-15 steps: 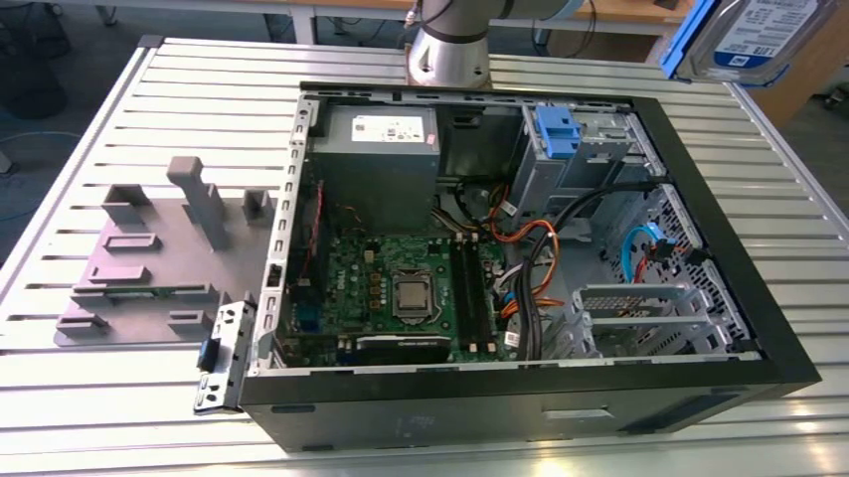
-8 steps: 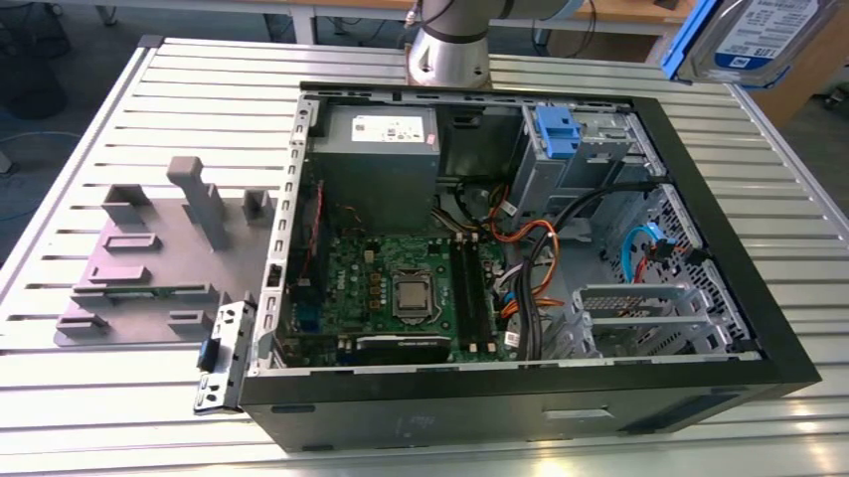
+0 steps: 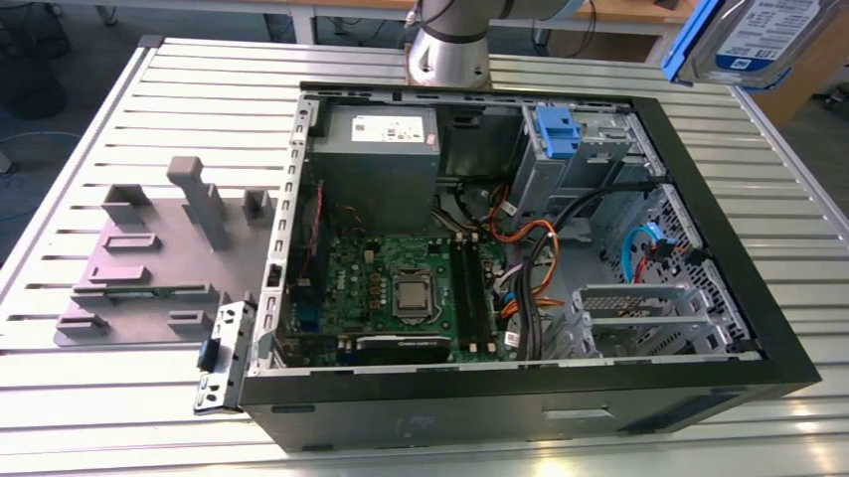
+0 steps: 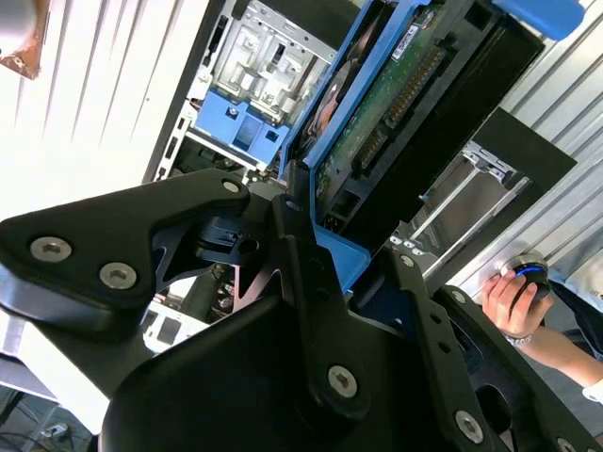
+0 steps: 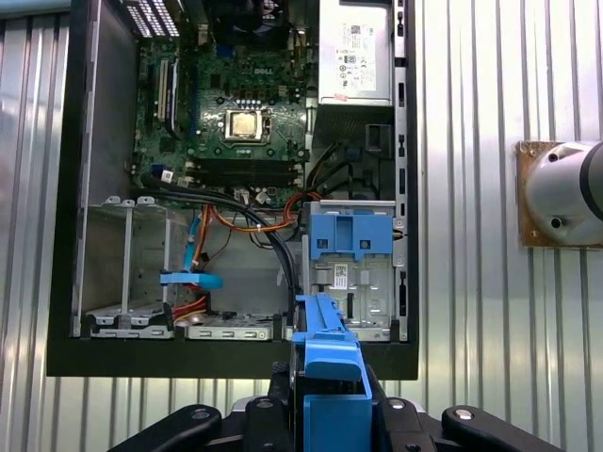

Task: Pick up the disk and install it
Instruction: 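Pick up the disk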

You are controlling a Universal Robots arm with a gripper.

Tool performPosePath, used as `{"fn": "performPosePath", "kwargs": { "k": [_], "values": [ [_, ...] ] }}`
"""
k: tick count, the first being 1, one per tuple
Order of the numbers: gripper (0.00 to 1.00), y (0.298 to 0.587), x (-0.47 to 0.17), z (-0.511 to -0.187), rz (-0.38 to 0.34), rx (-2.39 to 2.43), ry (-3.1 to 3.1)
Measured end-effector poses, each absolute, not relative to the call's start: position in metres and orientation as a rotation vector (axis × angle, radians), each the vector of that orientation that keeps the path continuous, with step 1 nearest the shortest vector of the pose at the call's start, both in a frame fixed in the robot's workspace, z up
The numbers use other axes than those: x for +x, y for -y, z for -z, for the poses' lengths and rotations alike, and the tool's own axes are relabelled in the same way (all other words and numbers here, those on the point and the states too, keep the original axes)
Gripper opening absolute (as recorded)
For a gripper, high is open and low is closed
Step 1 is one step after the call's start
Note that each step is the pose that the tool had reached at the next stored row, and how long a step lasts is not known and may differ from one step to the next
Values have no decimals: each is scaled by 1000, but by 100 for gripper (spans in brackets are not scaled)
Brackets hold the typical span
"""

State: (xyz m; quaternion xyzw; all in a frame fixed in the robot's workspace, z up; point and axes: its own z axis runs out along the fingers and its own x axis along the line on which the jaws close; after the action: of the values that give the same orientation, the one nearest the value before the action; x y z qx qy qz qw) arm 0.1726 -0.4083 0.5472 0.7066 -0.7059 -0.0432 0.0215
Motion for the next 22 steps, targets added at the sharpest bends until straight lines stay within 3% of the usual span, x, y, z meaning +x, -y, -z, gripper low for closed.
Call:
{"fn": "performPosePath", "kwargs": {
  "k": [22],
  "values": [
    [37,414,173,-546,134,2190,2188]
  ]
}}
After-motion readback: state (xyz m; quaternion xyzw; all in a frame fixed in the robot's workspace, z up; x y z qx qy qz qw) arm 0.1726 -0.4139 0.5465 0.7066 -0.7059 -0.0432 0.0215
